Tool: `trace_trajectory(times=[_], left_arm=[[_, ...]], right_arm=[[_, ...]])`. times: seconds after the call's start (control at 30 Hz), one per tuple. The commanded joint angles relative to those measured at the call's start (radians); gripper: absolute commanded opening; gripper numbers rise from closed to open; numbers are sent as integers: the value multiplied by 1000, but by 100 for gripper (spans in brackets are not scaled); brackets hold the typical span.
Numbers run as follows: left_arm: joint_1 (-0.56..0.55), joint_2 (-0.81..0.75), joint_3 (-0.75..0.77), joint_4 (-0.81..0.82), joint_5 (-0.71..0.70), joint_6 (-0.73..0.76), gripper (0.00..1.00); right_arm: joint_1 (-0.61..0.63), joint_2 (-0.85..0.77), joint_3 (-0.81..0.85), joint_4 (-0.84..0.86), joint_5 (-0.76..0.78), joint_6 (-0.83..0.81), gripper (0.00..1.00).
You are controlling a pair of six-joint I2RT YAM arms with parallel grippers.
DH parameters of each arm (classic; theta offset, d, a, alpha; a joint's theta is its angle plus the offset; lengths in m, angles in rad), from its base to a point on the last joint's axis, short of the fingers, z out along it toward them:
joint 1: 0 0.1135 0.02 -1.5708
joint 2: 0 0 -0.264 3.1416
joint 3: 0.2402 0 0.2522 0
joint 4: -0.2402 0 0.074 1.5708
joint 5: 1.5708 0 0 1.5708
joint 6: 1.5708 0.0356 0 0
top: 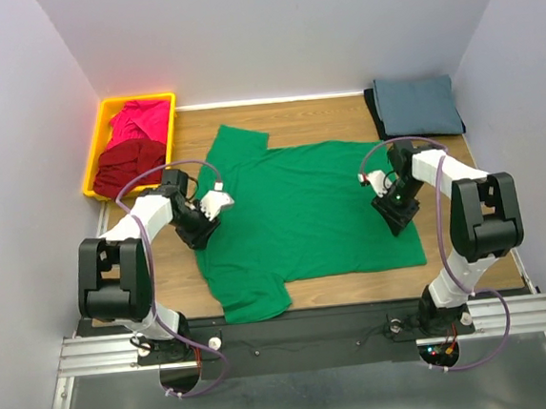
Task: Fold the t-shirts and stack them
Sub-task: Flatten the tshirt out
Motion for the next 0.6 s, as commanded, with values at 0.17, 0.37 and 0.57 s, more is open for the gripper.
trace_trajectory(times=[0.17,0.37,0.57], left_arm=[[-4,-37,-170,49,-183,11,46],[-4,-123,-261,5,-215,24,45],[-4,-159,-180,-66,-157,18,46]], right_arm=[[15,-7,-181,98,67,-11,42],[52,-49,-256,85,63,-19,41],[51,-117,-182,74,61,2,45]])
